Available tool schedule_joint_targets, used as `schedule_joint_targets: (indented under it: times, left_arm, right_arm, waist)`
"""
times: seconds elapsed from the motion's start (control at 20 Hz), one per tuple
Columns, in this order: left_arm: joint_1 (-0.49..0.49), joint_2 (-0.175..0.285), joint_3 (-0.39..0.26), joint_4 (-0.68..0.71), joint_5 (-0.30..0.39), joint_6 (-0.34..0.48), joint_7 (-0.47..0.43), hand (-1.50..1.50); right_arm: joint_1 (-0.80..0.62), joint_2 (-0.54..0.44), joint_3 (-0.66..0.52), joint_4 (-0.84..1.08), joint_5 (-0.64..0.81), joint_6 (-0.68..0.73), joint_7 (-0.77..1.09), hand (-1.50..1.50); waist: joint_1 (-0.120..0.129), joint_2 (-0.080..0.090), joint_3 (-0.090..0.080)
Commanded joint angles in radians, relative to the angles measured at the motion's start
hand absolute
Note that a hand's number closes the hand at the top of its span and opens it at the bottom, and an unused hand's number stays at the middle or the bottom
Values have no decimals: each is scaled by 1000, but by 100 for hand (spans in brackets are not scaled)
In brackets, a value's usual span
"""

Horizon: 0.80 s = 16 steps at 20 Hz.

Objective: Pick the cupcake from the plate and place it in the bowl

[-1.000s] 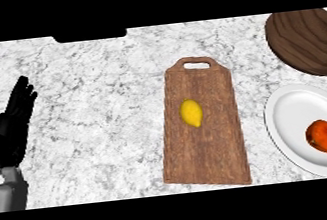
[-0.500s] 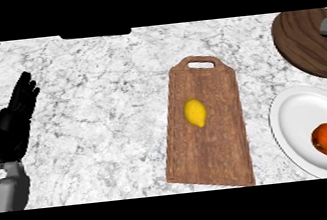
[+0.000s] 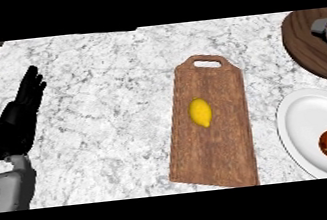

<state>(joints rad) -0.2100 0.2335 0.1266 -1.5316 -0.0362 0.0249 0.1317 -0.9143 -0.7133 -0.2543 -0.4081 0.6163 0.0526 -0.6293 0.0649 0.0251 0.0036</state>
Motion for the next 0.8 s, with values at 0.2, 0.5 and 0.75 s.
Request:
schedule_joint_targets:
  times: [0.2,0.5,0.75]
  left_arm:
    - [-25,-18,-22,-5,-4,-1,1,0]
    - [-17,-19,-24,13,-15,2,-15,0]
    - [-27,-15,-10,15,-22,20,0,0]
  right_arm:
    - [-5,-35,77,197,128,-3,101,-150]
    - [-34,-47,56,245,103,108,-23,-150]
    - [-88,-85,-140,313,-100,309,-61,-150]
  waist:
    - [32,22,3]
    - [38,24,5]
    - [11,17,6]
